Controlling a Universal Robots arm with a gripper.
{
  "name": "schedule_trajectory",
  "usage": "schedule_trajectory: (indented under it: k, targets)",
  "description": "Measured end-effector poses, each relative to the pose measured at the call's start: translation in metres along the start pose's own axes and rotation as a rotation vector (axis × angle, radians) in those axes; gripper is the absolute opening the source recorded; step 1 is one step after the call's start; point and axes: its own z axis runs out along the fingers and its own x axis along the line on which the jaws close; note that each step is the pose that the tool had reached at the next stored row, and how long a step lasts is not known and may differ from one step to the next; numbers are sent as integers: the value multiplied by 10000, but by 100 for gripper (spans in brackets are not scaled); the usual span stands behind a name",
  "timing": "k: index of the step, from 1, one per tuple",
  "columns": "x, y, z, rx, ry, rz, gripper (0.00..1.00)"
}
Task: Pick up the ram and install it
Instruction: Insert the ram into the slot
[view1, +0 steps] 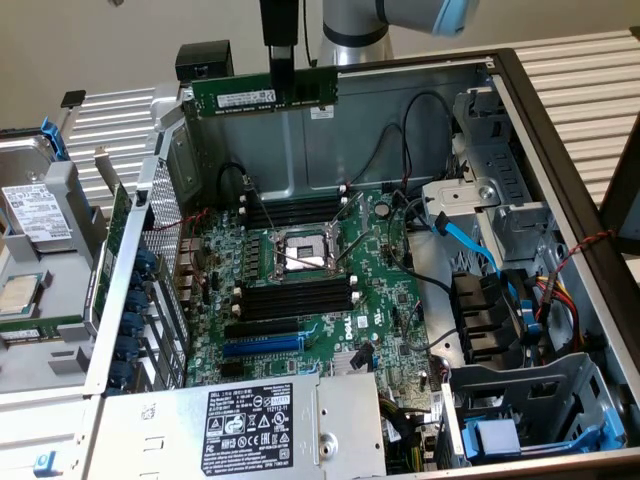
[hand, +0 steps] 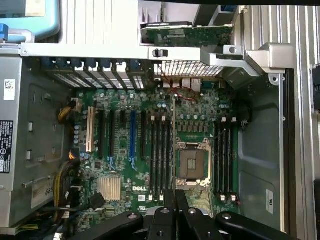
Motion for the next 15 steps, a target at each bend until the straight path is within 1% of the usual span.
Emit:
schedule_trajectory:
  k: [3, 10, 15]
  targets:
    - [0, -2, 55, 12, 1, -4, 13]
    - [12, -10, 180, 12, 2, -3, 13]
    - [72, -20, 270, 15, 1, -4, 13]
